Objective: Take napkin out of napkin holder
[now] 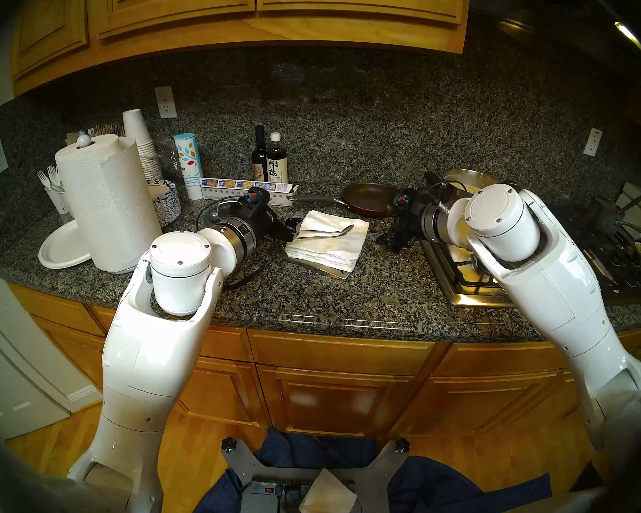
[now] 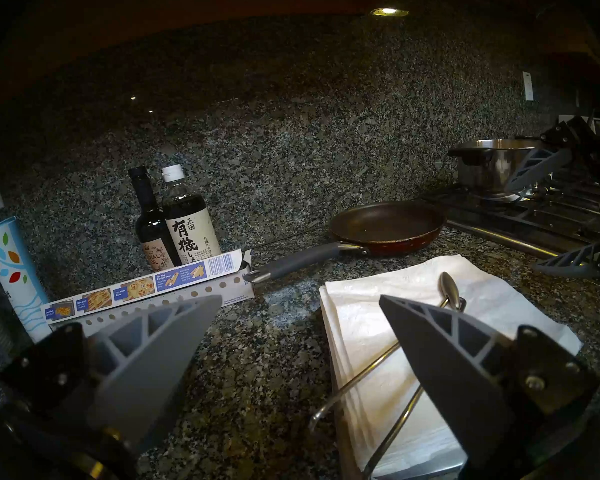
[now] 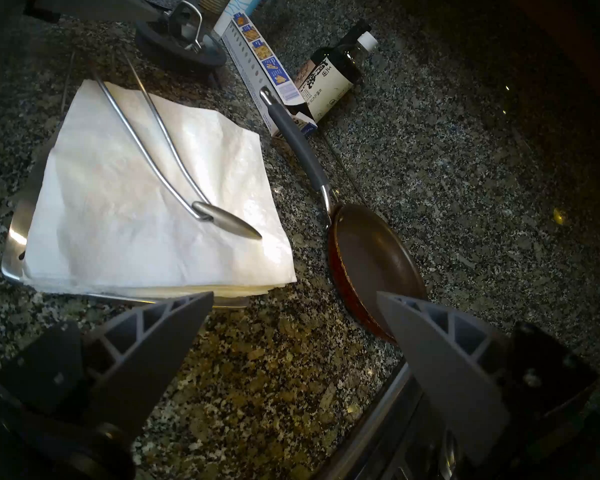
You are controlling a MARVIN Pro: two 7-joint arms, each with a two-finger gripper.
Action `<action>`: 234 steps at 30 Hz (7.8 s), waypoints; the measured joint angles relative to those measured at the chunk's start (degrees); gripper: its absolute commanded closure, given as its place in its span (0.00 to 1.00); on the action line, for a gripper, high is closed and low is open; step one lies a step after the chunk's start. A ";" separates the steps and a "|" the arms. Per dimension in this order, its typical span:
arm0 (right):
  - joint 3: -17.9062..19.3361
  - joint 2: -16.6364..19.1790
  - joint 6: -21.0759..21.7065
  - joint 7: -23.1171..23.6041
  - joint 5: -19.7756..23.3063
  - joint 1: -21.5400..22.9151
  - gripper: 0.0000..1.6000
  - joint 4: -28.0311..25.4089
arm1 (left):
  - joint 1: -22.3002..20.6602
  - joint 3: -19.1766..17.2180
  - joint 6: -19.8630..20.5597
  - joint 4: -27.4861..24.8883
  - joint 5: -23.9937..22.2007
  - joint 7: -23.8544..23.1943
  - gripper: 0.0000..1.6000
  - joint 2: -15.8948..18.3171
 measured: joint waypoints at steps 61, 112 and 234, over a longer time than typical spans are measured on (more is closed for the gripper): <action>-5.07 -9.19 -15.83 24.00 3.64 18.19 0.36 29.95 | -2.28 -1.10 -0.61 0.46 -2.43 -5.27 0.00 0.68; -8.63 -17.70 -22.48 36.04 1.40 29.76 0.31 49.17 | -2.30 -1.11 -0.62 0.48 -2.46 -5.15 0.00 0.63; -9.78 -18.52 -22.43 40.55 -1.10 33.86 0.77 55.99 | -2.33 -1.11 -0.68 0.50 -2.49 -5.09 0.00 0.63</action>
